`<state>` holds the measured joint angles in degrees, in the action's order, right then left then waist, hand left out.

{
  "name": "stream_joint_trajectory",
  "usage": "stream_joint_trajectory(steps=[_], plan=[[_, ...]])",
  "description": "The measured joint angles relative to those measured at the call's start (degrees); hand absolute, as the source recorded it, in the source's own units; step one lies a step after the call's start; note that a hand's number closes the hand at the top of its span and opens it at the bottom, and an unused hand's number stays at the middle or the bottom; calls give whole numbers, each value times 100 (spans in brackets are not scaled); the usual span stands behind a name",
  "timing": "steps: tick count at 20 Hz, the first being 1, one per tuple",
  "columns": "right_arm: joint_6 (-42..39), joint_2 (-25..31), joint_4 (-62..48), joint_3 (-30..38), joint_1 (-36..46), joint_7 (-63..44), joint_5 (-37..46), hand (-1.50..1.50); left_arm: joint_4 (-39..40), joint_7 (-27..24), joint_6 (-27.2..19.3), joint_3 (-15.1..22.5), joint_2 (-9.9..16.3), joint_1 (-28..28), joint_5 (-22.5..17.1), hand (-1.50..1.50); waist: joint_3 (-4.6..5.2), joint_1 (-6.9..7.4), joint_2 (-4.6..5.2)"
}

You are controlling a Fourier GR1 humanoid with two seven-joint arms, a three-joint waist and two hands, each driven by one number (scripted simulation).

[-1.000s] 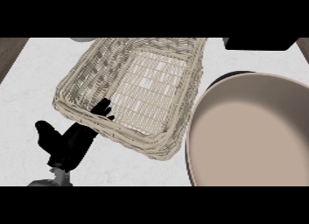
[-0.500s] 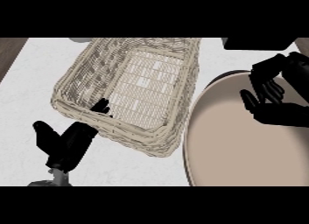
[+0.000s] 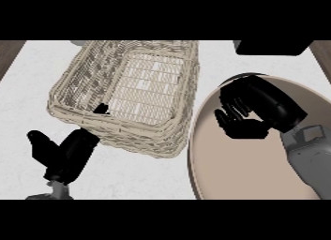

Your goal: Pick the squash from the cutting board and place it in the pot

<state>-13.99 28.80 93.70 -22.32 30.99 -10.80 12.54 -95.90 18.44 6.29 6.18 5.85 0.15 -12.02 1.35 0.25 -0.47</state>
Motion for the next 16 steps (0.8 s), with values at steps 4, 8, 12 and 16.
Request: stream_joint_trajectory(steps=[4, 8, 12, 16], plan=[[213, -153, -291, -192, -69, -65, -574, -150, 67, 40, 36, -65, 46, -106, -14, 0, 54, -15, 2], [474, -212, -506, -304, -97, 80, -1153, -150, 63, 16, 82, -58, 49, -70, -30, 0, 100, 3, -8], [811, -256, -631, -317, -16, 241, -1565, -150, 134, 0, 82, -106, 66, -119, -1, 0, 120, -7, -29], [1180, -233, -826, -294, -14, 579, -1884, -150, 118, 10, 74, -103, 25, -104, -10, 0, 99, -5, -16]])
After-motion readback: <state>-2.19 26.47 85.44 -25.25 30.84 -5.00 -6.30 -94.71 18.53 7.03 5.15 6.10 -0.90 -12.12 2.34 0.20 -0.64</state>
